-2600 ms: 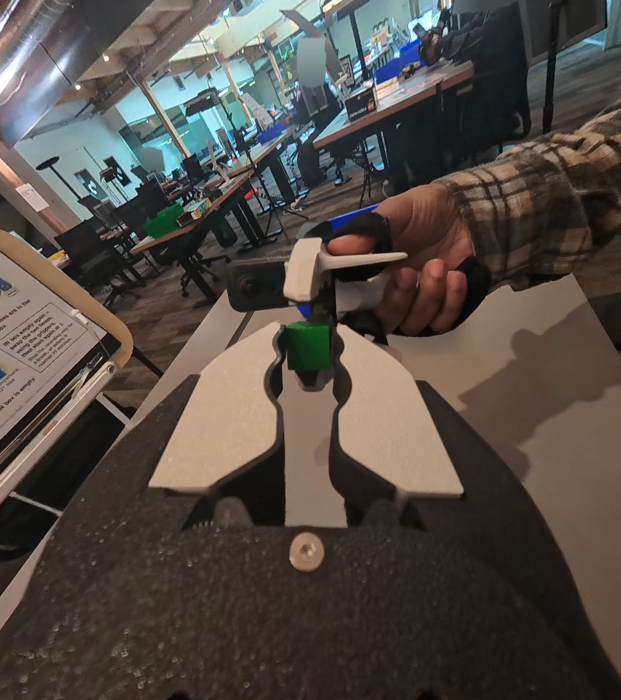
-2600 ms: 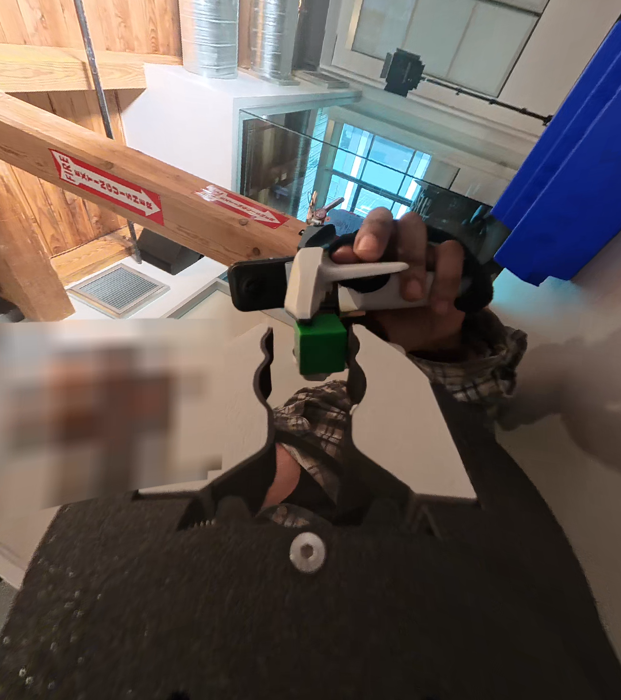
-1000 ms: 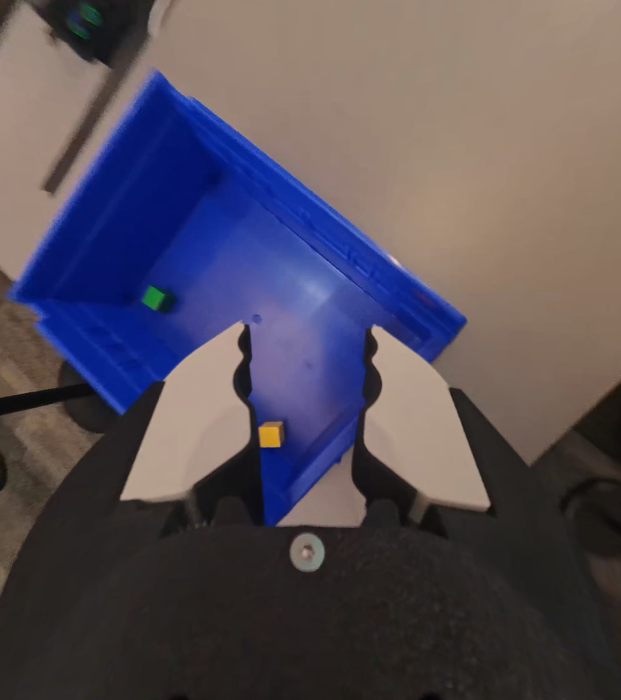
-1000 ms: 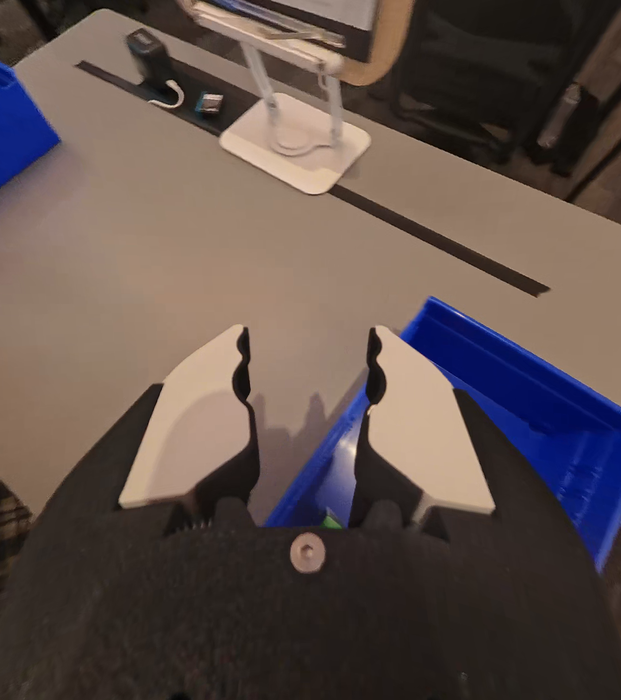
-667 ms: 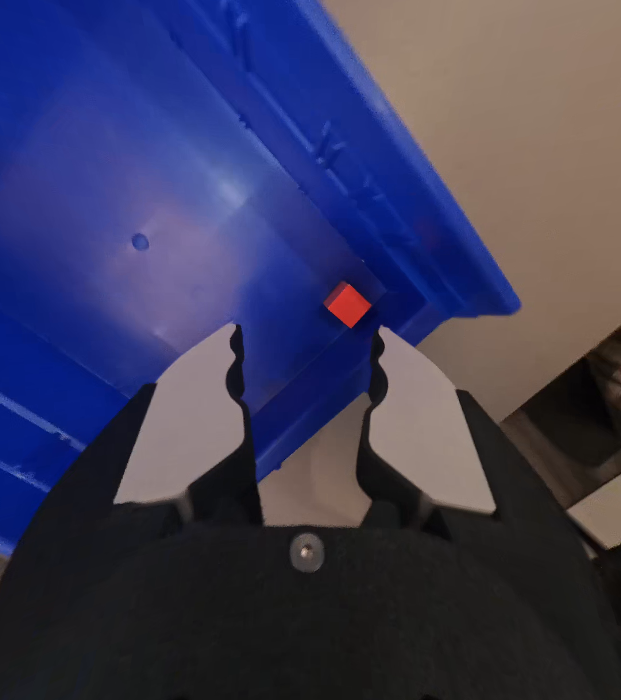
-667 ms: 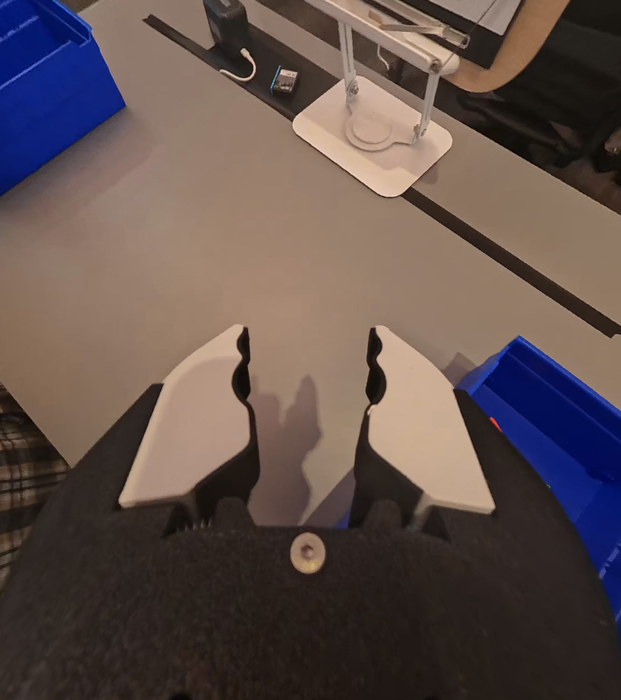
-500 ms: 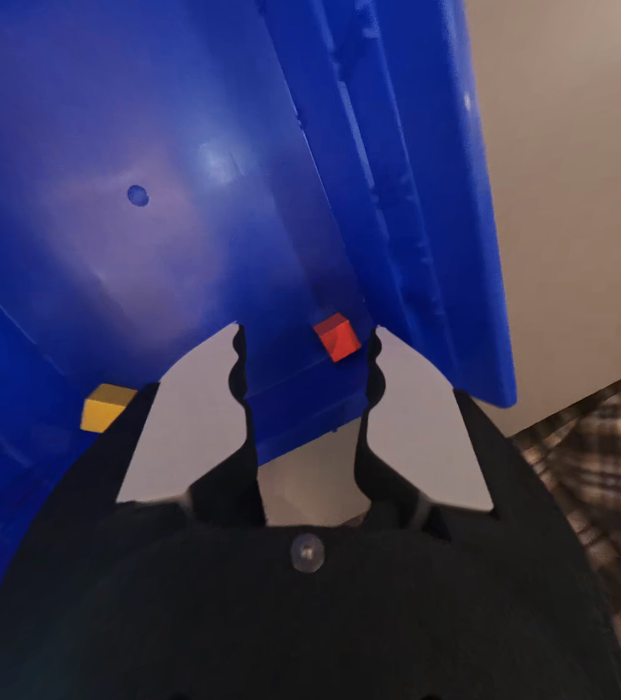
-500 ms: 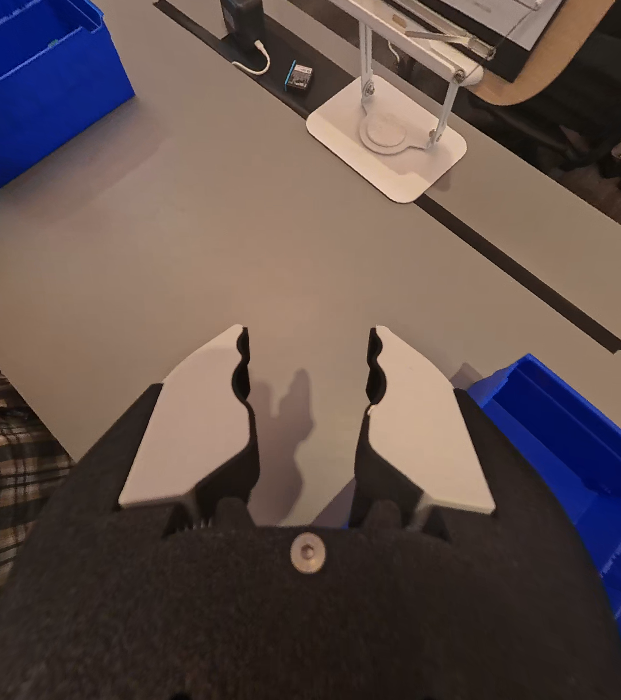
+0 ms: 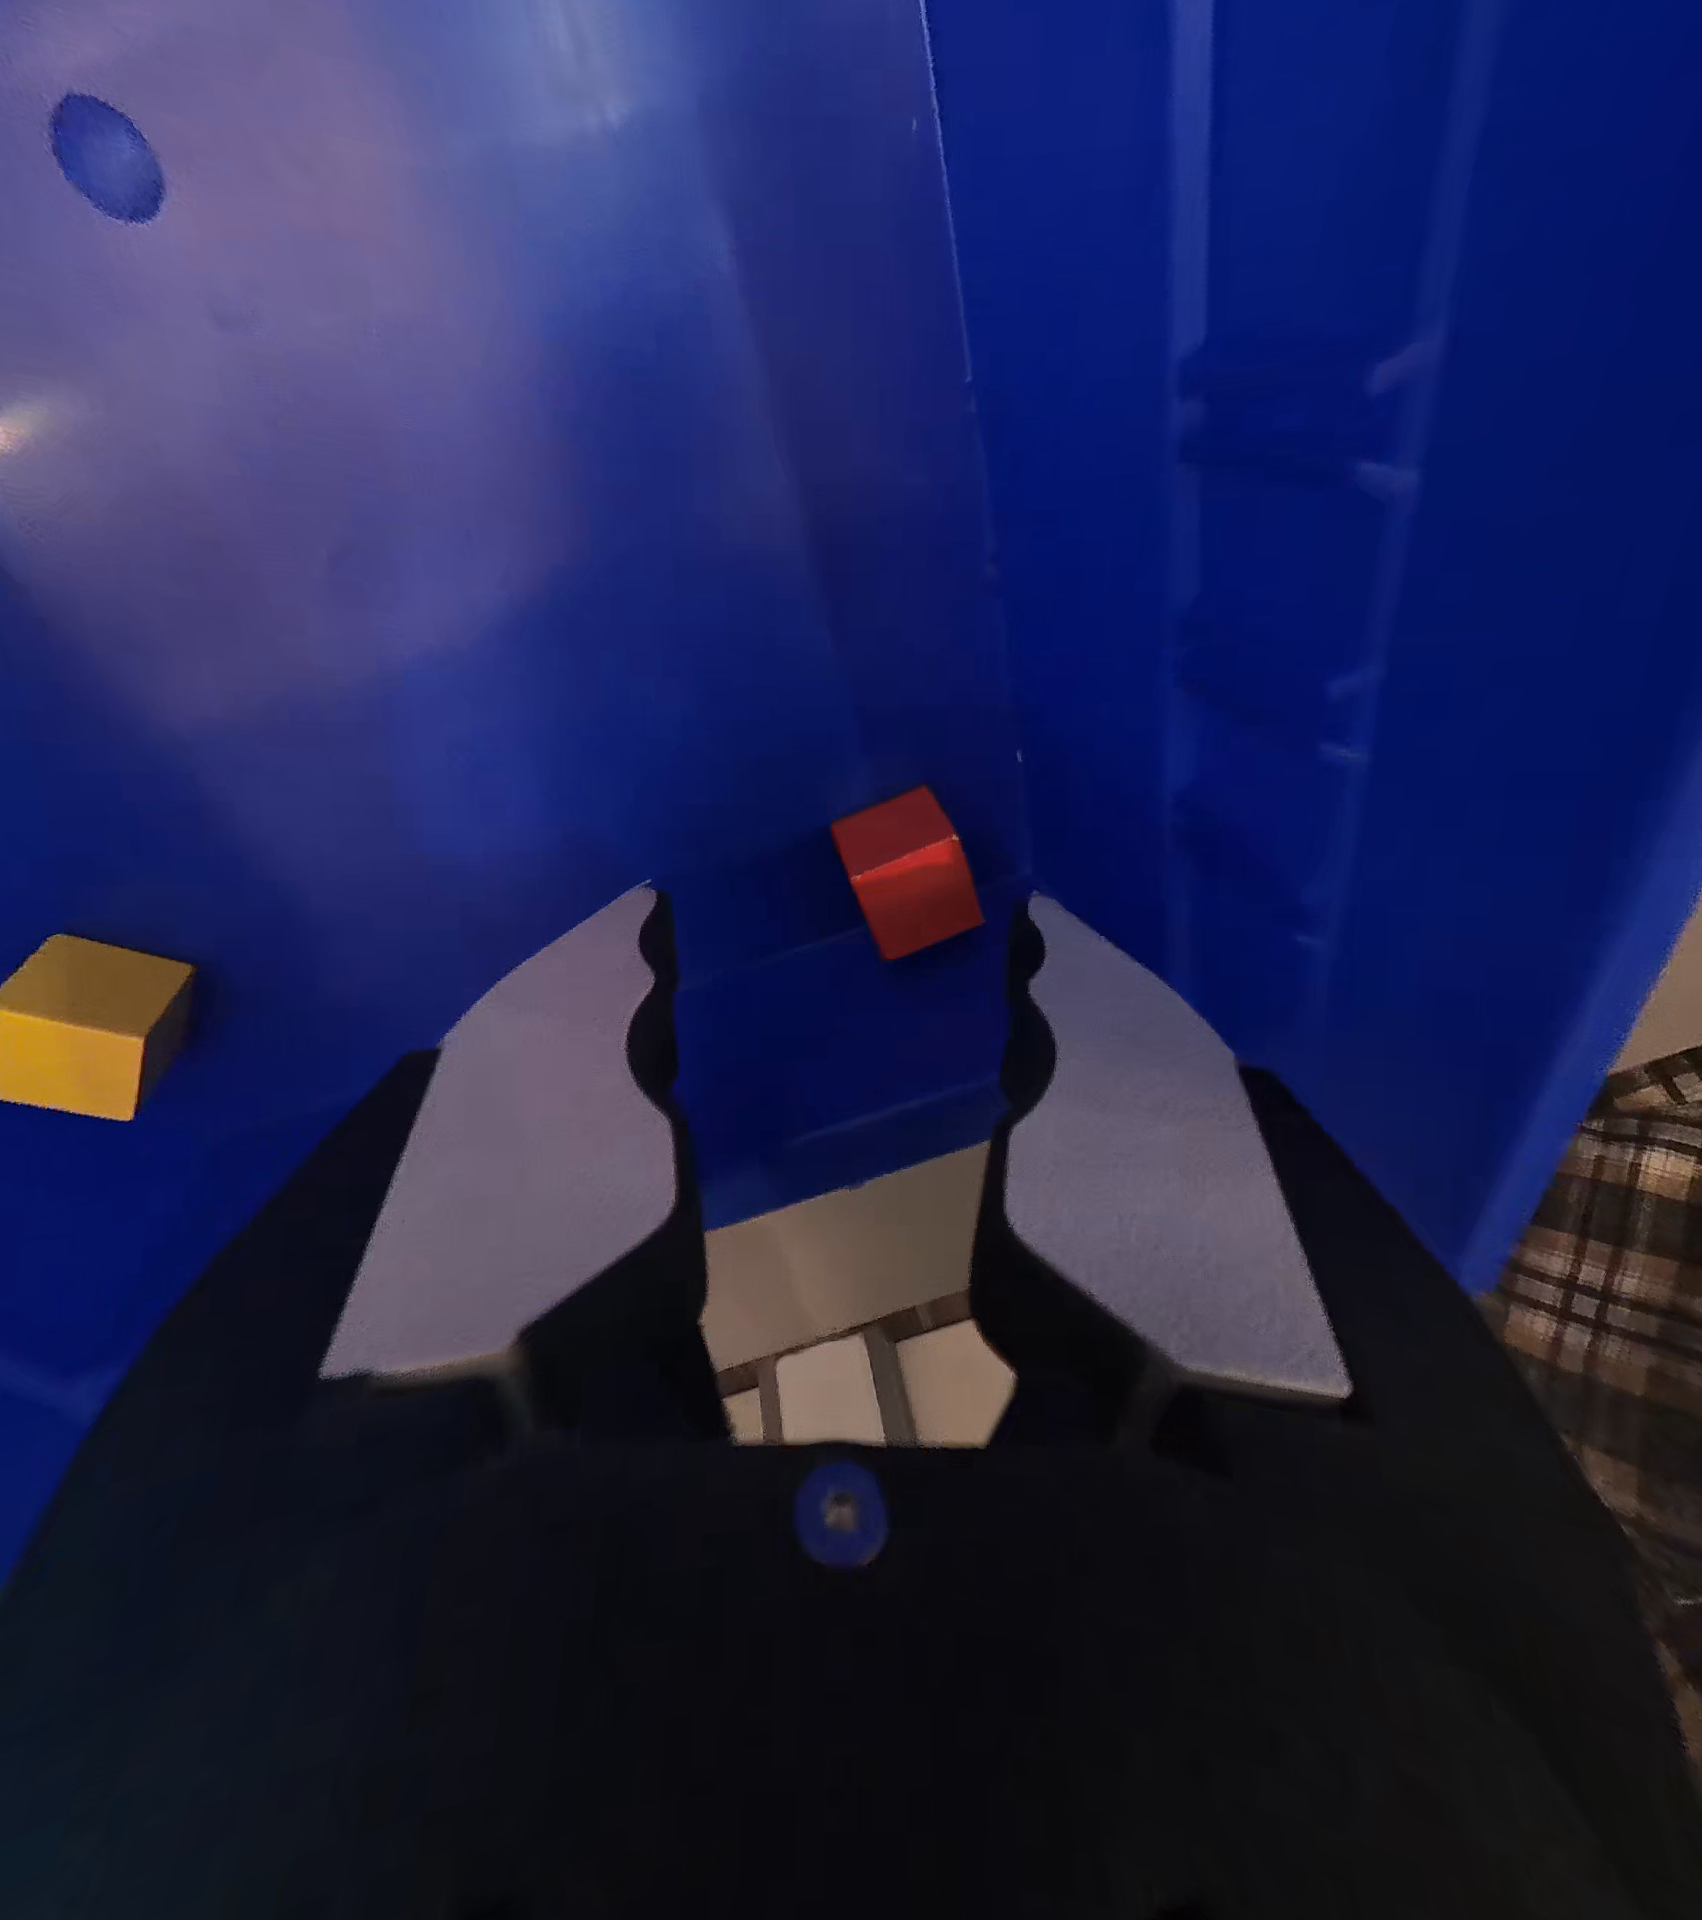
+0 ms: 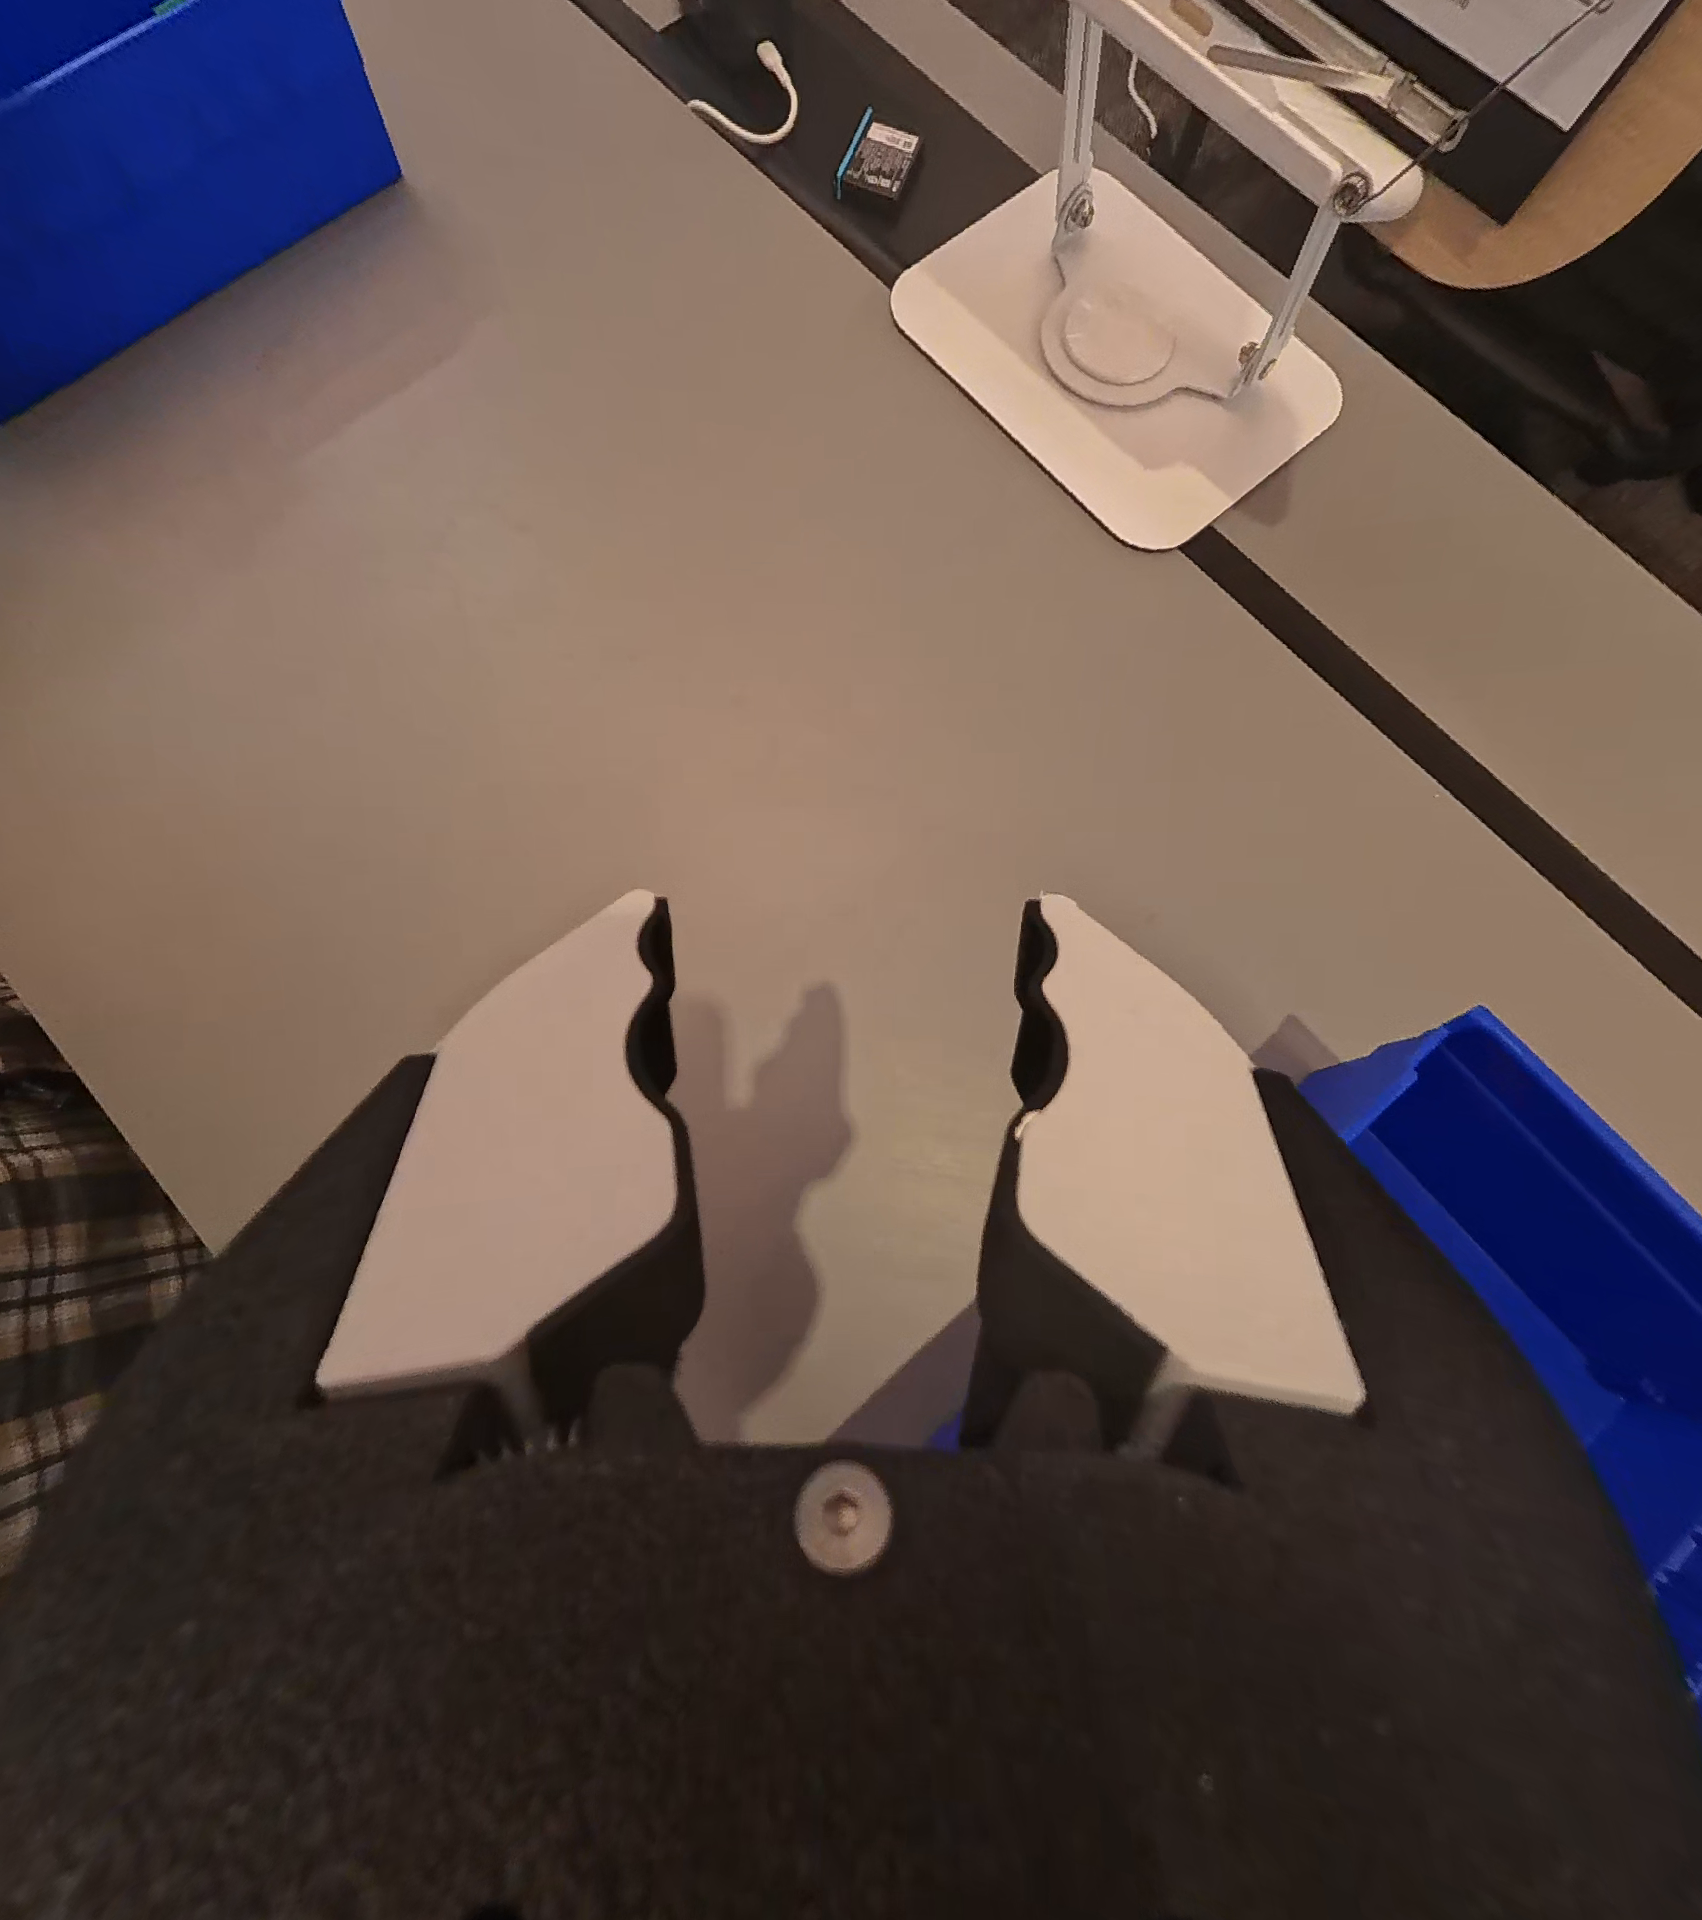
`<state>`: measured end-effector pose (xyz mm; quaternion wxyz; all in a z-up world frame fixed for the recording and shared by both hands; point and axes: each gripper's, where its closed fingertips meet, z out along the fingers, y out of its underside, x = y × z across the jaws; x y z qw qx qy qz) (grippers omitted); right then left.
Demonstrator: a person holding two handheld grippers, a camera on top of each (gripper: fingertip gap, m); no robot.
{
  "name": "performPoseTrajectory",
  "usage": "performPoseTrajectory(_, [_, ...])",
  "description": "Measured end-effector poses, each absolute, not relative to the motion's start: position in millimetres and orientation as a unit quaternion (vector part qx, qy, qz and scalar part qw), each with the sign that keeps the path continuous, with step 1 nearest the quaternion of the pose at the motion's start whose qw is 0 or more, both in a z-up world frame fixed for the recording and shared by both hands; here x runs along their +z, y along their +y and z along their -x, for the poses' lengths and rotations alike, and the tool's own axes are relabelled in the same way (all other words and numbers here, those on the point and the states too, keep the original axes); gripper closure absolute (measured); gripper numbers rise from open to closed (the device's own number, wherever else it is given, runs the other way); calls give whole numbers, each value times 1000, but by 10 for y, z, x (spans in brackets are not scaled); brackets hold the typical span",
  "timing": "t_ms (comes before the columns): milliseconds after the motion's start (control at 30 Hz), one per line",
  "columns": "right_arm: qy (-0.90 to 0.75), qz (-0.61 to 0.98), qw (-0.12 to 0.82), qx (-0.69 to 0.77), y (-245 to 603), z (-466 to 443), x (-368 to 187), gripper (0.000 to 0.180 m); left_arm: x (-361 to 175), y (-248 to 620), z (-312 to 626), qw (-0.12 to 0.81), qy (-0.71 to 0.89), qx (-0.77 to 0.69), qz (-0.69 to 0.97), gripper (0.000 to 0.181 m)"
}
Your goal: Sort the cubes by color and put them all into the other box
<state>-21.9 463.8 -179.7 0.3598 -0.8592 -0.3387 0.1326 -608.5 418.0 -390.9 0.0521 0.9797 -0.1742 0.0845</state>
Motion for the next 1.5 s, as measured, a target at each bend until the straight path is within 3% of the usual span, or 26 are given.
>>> performPoseTrajectory(167, [-341, 855, 366, 133, 4605, 191, -1775, 116, -3999, 4175, 6141, 83, -183, 51, -978, 123])
performPoseTrajectory(200, [-341, 855, 368, 132, 4597, 181, -1765, 116, -4004, 4179, 6130, 88, -186, 54, -977, 127])
performPoseTrajectory(267, [-340, 854, 372, 131, 4579, 159, -1738, 116, -4004, 4223, 6101, 85, -198, 67, -974, 157])
performPoseTrajectory(400, [-334, 848, 389, 135, 4529, 129, -1681, 120, -3916, 4394, 6230, 45, -215, 55, -974, 158])
performPoseTrajectory(600, [-285, 836, 417, 215, 4518, 256, -1661, 126, -3146, 4921, 6135, -166, -255, 66, -950, 159])
performPoseTrajectory(733, [-236, 803, 423, 347, 4574, 626, -1635, 126, -2276, 5134, 5247, -360, -347, 111, -859, 159])
performPoseTrajectory(833, [-206, 773, 379, 465, 4598, 1067, -1695, 118, -1819, 5021, 4285, -462, -447, 135, -754, 159])
performPoseTrajectory(967, [-148, 677, 257, 673, 4478, 1668, -1585, 117, -1594, 4707, 3109, -541, -538, 186, -619, 159])
performPoseTrajectory(1133, [-132, 625, 157, 754, 4310, 2002, -1652, 120, -1617, 4347, 2252, -564, -573, 305, -511, 159])
performPoseTrajectory(1400, [-152, 630, 128, 751, 4169, 2060, -1754, 131, -1790, 4167, 1806, -556, -593, 355, -462, 159])
performPoseTrajectory(1467, [-158, 634, 125, 746, 4142, 2042, -1766, 154, -1806, 4145, 1754, -555, -595, 358, -459, 159])
performPoseTrajectory(1500, [-159, 637, 129, 743, 4142, 2023, -1767, 156, -1787, 4142, 1737, -559, -590, 360, -458, 159])
